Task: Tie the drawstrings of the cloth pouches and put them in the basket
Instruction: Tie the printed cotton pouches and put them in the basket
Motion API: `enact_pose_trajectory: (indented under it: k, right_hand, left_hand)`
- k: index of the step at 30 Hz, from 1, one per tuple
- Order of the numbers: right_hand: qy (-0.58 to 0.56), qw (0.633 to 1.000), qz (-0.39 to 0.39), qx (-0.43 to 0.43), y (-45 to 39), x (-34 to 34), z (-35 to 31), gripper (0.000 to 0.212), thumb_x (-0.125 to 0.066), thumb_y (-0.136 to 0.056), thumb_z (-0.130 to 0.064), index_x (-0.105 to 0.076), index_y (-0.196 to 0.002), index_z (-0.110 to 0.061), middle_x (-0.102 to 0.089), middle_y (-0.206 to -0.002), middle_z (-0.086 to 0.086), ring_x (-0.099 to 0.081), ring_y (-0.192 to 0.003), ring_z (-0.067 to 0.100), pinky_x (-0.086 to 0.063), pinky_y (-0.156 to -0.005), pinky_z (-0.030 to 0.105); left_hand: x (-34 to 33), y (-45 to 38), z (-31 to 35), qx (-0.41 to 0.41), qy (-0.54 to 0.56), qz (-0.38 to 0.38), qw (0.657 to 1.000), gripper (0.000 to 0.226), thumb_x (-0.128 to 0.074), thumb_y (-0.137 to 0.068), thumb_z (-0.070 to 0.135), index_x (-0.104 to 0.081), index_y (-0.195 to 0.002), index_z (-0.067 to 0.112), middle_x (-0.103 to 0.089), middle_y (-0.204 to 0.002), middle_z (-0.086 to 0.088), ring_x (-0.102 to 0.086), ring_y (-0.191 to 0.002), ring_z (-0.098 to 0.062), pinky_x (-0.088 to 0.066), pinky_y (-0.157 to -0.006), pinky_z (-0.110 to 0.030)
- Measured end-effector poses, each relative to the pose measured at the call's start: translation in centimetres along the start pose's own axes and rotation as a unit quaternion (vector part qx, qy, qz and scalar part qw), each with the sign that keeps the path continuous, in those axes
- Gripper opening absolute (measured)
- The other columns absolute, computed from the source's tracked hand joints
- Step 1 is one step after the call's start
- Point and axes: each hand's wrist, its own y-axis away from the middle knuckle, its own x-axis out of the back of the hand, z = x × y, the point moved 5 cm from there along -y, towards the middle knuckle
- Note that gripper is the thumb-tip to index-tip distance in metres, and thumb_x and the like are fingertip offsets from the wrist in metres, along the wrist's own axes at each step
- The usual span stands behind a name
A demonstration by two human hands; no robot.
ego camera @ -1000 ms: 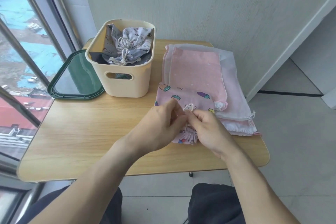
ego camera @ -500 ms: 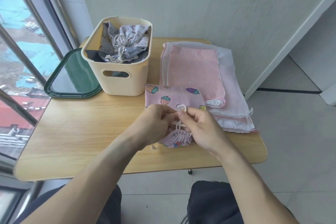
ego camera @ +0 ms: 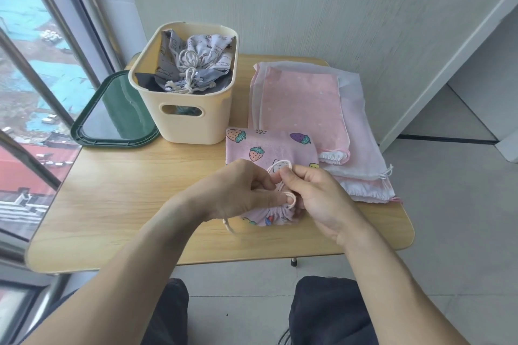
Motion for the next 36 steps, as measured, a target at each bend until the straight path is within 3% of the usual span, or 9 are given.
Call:
enact_pose_trajectory:
  k: [3,8,13,16,18,21,25,29,36]
  right_hand:
    - [-0.022,1.0,-0.002,-0.005,0.0,-0.4,0.0,0.03,-0.048,-0.107,-0.025,-0.068,-0.102,-0.004,-0.056,-0.05,-0.004,-0.051,-0.04,0.009,-0.04,-0.04,0.022]
    - [-0.011,0.998,0.057,0.006,-0.3,-0.3,0.0,0.032,-0.051,-0.106,-0.028,-0.071,-0.096,-0.005,-0.06,-0.054,-0.003,-0.053,-0.041,0.007,-0.039,-0.039,0.022]
    - [-0.013,0.998,0.065,0.002,-0.5,0.2,0.3,0.041,-0.056,-0.103,-0.032,-0.068,-0.098,0.007,-0.053,-0.054,0.003,-0.046,-0.044,0.011,-0.039,-0.049,0.028]
    - [-0.017,0.999,0.022,0.017,-0.2,0.3,-0.4,0.026,-0.068,-0.095,-0.03,-0.069,-0.111,-0.009,-0.061,-0.062,0.001,-0.051,-0.055,0.014,-0.044,-0.054,0.029]
    - [-0.018,1.0,-0.002,0.018,0.0,0.6,-0.7,0.051,-0.076,-0.088,-0.014,-0.054,-0.134,-0.018,-0.071,-0.078,0.001,-0.059,-0.063,0.015,-0.047,-0.061,0.03]
    - [0.03,0.997,0.009,0.074,0.1,1.2,-1.1,0.07,-0.075,-0.085,0.002,-0.043,-0.143,-0.019,-0.073,-0.082,0.003,-0.065,-0.071,0.018,-0.051,-0.066,0.028]
    - [0.102,0.975,0.049,0.19,0.7,1.3,-2.2,0.052,-0.073,-0.084,0.004,-0.053,-0.124,-0.023,-0.072,-0.081,0.0,-0.058,-0.064,0.017,-0.049,-0.063,0.024]
    - [0.207,0.937,0.098,0.265,1.0,1.1,-2.8,0.023,-0.074,-0.083,0.002,-0.069,-0.089,-0.02,-0.069,-0.076,-0.003,-0.06,-0.065,0.017,-0.053,-0.063,0.034]
    - [0.21,0.932,0.098,0.277,1.1,1.8,-2.6,0.013,-0.082,-0.081,-0.02,-0.079,-0.094,-0.019,-0.071,-0.106,-0.009,-0.068,-0.078,0.014,-0.057,-0.066,0.033]
  left_hand:
    - [0.4,0.0,0.0,-0.001,0.003,0.023,1.0,0.03,-0.08,-0.083,0.031,-0.062,-0.065,0.014,-0.038,-0.044,0.015,-0.041,-0.04,0.003,-0.028,-0.046,-0.01]
    - [0.3,0.0,0.2,-0.043,-0.124,0.216,0.968,0.018,-0.076,-0.076,0.031,-0.062,-0.081,0.02,-0.052,-0.045,0.015,-0.047,-0.044,-0.005,-0.035,-0.044,-0.022]
    - [-0.2,0.1,0.8,-0.092,-0.201,0.268,0.938,0.008,-0.063,-0.086,0.03,-0.069,-0.088,0.025,-0.064,-0.06,0.01,-0.061,-0.059,-0.007,-0.043,-0.054,-0.026]
    - [0.3,0.2,0.5,-0.078,-0.191,0.253,0.945,0.012,-0.059,-0.091,0.031,-0.068,-0.088,0.024,-0.061,-0.057,0.01,-0.056,-0.055,-0.004,-0.039,-0.052,-0.023]
    - [0.8,0.2,0.3,-0.07,-0.154,0.217,0.962,0.01,-0.062,-0.089,0.027,-0.068,-0.084,0.022,-0.05,-0.048,0.012,-0.048,-0.047,-0.001,-0.03,-0.048,-0.015]
    - [1.3,0.2,0.1,-0.053,-0.045,0.129,0.989,0.013,-0.072,-0.087,0.023,-0.071,-0.076,0.017,-0.045,-0.044,0.012,-0.038,-0.043,-0.004,-0.029,-0.046,-0.016]
    - [0.9,0.0,-0.4,0.011,0.162,0.02,0.987,0.016,-0.066,-0.091,0.007,-0.064,-0.077,0.0,-0.035,-0.046,0.007,-0.026,-0.04,-0.009,-0.023,-0.04,-0.018]
    - [0.2,-0.6,-0.8,0.039,0.273,-0.021,0.961,0.033,-0.06,-0.094,0.006,-0.049,-0.063,0.014,-0.02,-0.055,0.003,-0.012,-0.046,-0.011,-0.008,-0.043,-0.023]
    - [-0.3,-1.2,-1.5,0.064,0.338,0.009,0.939,0.031,-0.061,-0.094,0.013,-0.064,-0.064,0.017,-0.017,-0.061,0.0,-0.01,-0.052,-0.013,-0.007,-0.047,-0.027]
